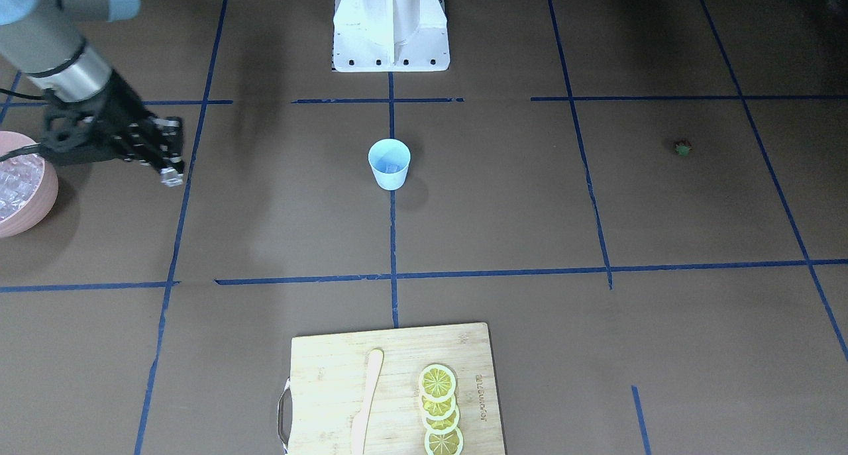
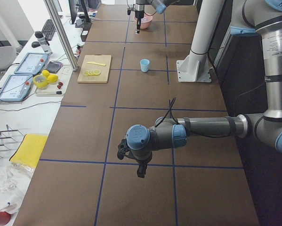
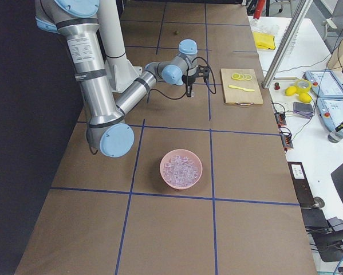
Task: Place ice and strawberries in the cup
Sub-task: 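Carry the ice cube with the right gripper over the cup, then open the right gripper to release the ice cube into the cup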
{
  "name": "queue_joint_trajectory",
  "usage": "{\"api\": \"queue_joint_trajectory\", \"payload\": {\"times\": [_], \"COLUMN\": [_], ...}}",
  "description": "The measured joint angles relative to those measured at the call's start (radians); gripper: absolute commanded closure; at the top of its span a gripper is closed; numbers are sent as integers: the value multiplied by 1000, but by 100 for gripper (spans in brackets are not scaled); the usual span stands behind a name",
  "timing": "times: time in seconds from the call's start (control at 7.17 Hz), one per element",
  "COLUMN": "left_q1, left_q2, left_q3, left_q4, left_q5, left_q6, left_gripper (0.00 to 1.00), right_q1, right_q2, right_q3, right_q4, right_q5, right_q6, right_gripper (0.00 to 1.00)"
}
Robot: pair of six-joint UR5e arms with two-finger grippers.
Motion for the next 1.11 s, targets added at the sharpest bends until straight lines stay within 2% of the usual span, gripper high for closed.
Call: {"api": "queue_joint_trajectory", "payload": {"times": [0.14,0.42,0.56,0.7,0.84,0.98,1.11], "left_q1": [0,0,0,0,0,0,0], "left_q2": [0,0,0,0,0,0,0], "left_q3": [0,0,1,2,2,3,4], "left_q4": [0,0,0,0,1,2,2], "left_q5": [0,1,1,1,1,1,1], "left_q6": [0,0,0,0,0,0,0], "left_gripper": [0,0,0,0,0,0,0], "right_q1": [-98,-250,-300,-327,-340,-345,-347], "right_q2": [124,345,416,440,445,442,439], "right_q3": [-22,-169,-243,-277,-289,-291,-290], "right_q4": [-93,-152,-157,-159,-159,-160,-160], "right_q5": [-93,-245,-287,-305,-312,-313,-313], "right_q6": [100,278,323,342,348,347,341], "right_gripper": [96,94,93,91,73,1,0]}}
